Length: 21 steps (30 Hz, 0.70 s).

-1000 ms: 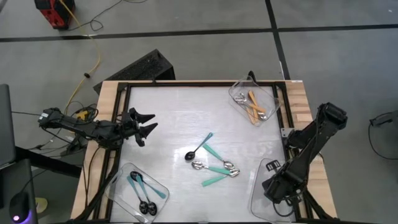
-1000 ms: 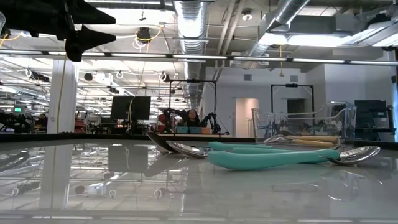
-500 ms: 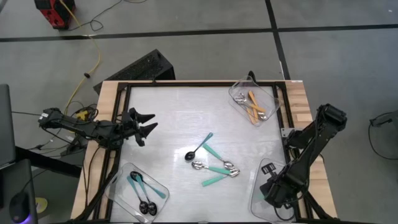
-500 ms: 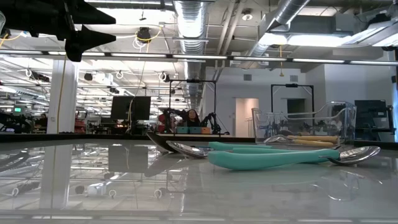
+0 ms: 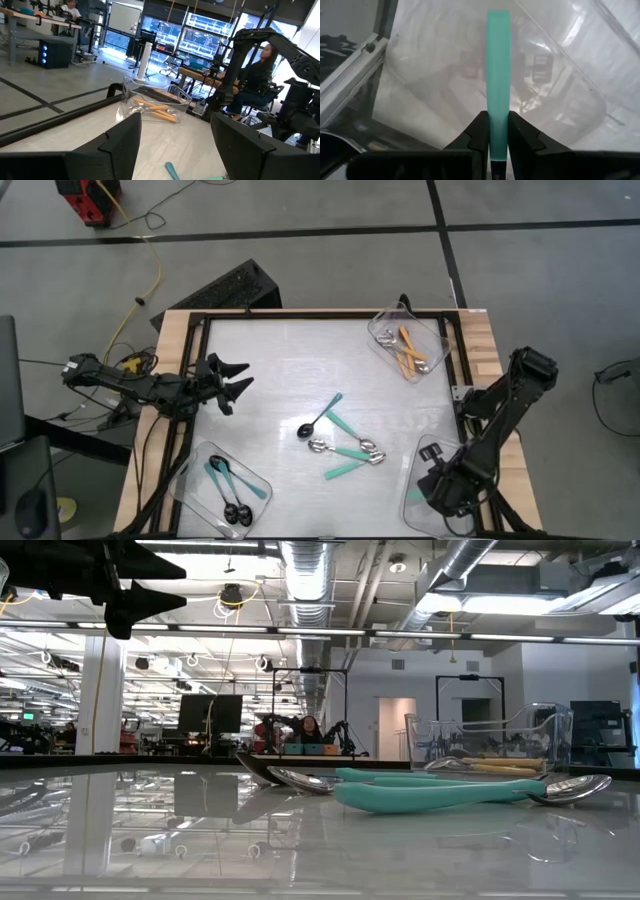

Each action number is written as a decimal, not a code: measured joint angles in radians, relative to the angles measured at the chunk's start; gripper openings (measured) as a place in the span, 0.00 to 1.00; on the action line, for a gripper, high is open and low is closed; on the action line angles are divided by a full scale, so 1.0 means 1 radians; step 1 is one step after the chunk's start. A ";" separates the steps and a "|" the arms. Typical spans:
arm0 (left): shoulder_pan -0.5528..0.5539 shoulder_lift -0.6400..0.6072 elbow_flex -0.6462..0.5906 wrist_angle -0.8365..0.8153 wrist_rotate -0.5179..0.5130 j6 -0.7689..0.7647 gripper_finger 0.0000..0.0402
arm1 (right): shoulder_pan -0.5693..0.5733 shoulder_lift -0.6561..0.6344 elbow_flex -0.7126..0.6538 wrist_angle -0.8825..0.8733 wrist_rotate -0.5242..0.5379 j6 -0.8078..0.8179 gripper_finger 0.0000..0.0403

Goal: Sort silverware by color (type)
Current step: Put the green spoon into the bottom right transparent bin

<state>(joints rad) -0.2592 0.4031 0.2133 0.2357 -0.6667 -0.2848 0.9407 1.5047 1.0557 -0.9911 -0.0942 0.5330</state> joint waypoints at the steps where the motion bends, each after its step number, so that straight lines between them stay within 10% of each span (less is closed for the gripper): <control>1: 0.000 0.000 0.000 -0.001 0.000 0.000 0.56 | 0.004 0.000 0.000 0.003 0.003 0.014 0.18; 21: 0.000 0.000 0.000 0.000 0.000 0.000 0.56 | 0.057 0.000 0.000 -0.001 0.073 0.024 0.18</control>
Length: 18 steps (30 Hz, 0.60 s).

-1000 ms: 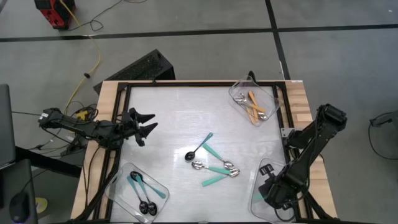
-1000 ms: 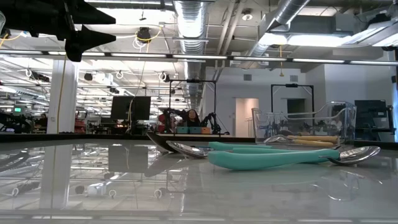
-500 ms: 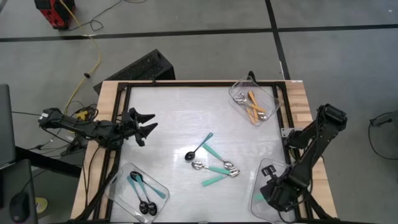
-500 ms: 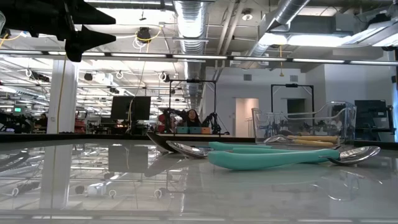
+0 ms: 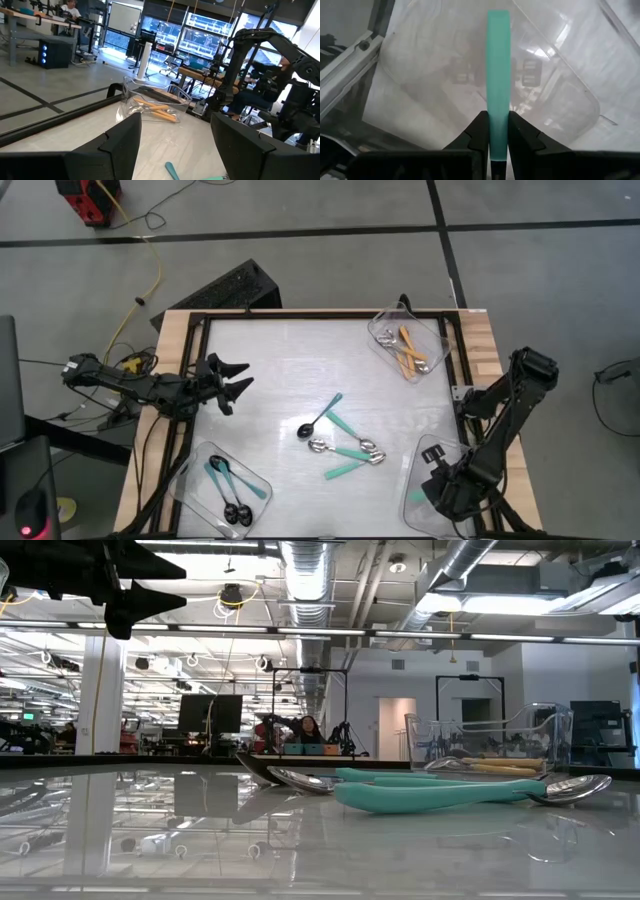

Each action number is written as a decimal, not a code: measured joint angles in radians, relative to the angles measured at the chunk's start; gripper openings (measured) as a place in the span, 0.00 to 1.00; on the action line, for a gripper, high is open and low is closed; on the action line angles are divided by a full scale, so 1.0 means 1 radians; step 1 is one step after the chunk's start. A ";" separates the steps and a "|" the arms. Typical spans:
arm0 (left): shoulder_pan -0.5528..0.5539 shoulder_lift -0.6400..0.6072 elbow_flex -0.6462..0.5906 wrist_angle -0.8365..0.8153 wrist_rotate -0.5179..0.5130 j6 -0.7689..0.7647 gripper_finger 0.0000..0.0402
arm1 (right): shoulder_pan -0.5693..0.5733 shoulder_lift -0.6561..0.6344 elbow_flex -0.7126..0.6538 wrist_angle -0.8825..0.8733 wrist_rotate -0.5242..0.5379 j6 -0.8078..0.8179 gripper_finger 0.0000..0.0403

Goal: Sort silverware by color (type)
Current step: Put the green spoon into the bottom right transparent bin

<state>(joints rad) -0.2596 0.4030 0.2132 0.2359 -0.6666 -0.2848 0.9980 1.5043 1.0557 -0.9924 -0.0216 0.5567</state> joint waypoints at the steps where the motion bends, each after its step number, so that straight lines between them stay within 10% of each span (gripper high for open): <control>1: 0.000 0.000 0.000 0.000 0.000 0.000 0.56 | 0.004 0.000 0.000 0.001 0.000 0.002 0.18; 18: 0.000 0.000 0.000 0.001 -0.003 0.001 0.56 | 0.005 0.000 0.000 0.049 -0.003 0.074 0.18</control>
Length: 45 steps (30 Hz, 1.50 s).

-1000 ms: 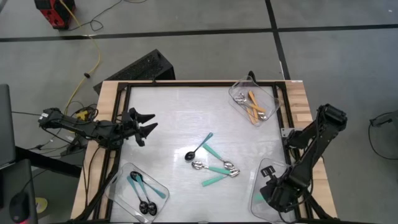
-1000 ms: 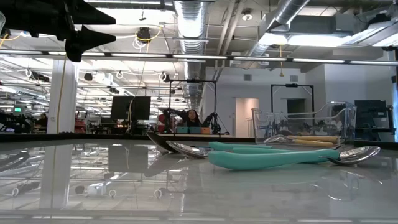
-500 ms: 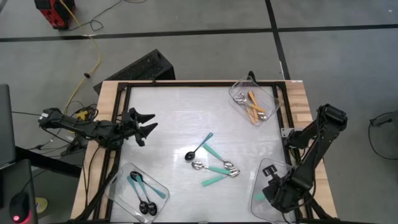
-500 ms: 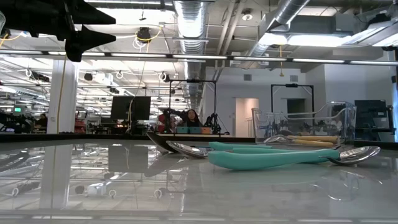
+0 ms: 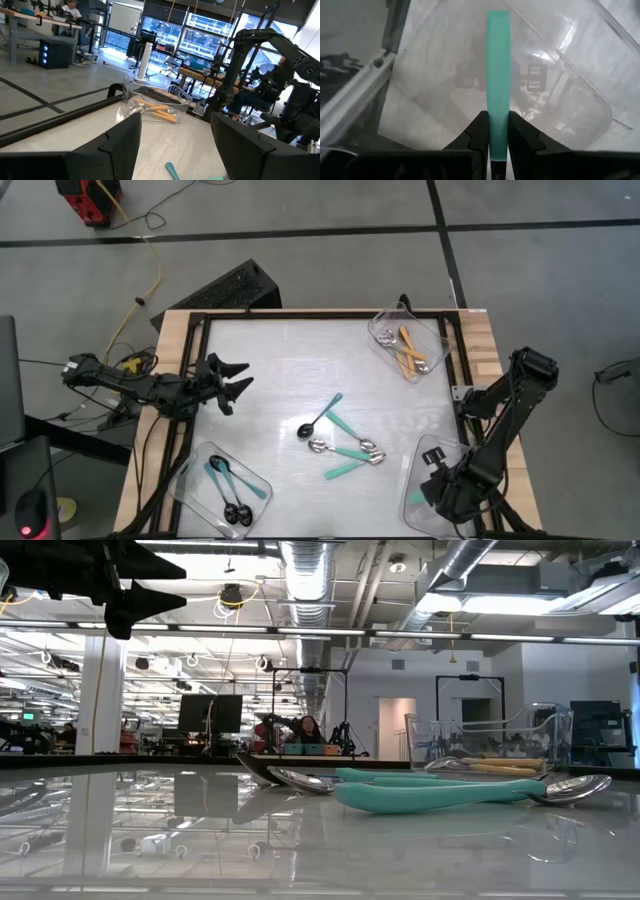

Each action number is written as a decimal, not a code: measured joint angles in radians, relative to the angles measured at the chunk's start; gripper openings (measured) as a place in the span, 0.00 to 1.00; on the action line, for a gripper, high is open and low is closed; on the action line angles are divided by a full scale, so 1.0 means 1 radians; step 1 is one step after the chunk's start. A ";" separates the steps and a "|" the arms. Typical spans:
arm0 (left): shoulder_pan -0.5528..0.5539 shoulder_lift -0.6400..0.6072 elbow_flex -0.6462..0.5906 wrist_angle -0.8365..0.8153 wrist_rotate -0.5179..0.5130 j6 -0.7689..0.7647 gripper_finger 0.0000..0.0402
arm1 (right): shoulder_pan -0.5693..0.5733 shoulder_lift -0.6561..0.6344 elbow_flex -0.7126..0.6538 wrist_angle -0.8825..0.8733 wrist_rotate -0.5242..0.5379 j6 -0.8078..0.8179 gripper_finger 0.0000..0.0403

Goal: Sort silverware by color (type)
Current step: Put the green spoon into the bottom right transparent bin

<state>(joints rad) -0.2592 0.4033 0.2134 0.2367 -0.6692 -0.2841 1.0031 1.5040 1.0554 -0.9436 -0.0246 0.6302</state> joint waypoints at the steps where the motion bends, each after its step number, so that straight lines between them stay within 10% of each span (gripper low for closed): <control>1: 0.000 0.000 0.000 0.000 -0.001 0.004 0.56 | 0.000 0.000 0.000 0.008 0.000 0.012 0.18; 16: 0.000 0.000 0.000 0.000 -0.039 0.015 0.56 | 0.059 -0.092 -0.003 -0.097 0.088 0.179 0.18; 26: 0.000 0.000 0.000 0.001 -0.061 0.014 0.56 | 0.031 -0.197 -0.167 0.028 -0.050 0.198 0.18; 45: 0.000 0.000 0.000 0.000 -0.076 0.014 0.56 | -0.030 -0.134 -0.166 0.148 -0.065 0.017 0.18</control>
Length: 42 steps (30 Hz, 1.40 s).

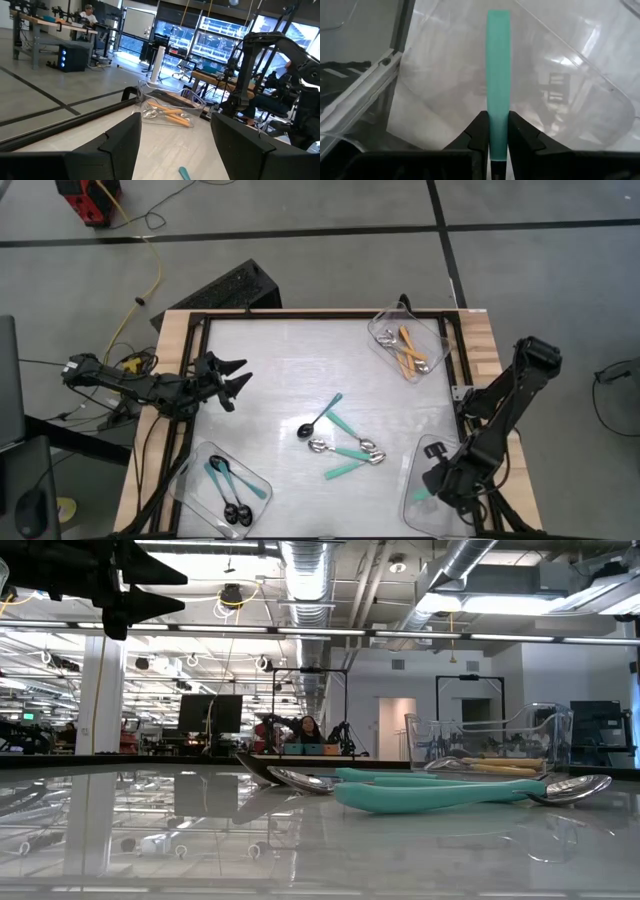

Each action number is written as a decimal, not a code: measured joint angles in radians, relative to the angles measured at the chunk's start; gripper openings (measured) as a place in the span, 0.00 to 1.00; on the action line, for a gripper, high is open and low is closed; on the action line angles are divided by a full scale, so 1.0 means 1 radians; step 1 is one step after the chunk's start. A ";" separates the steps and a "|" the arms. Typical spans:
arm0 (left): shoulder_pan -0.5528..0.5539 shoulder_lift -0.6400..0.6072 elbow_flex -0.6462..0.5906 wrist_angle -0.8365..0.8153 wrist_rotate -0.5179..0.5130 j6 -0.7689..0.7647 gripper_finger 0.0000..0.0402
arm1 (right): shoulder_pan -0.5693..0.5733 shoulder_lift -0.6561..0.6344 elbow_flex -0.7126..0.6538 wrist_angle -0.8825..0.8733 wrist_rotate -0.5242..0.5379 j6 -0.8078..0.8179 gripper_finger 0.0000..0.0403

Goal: Sort silverware by color (type)
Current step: Put the green spoon into the bottom right transparent bin

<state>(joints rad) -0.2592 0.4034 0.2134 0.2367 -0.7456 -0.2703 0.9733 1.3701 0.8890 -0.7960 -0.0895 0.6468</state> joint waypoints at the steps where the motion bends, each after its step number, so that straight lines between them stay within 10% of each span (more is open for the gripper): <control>1: 0.000 0.000 0.000 0.000 0.000 0.000 0.56 | 0.000 -0.005 0.000 -0.004 -0.002 0.000 0.18; 42: 0.000 0.000 0.000 0.000 -0.026 0.005 0.56 | -0.014 -0.010 -0.115 0.123 -0.059 -0.008 0.22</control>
<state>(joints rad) -0.2592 0.4034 0.2134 0.2371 -0.7712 -0.2657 0.9592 1.3598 0.7738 -0.6727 -0.1486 0.6388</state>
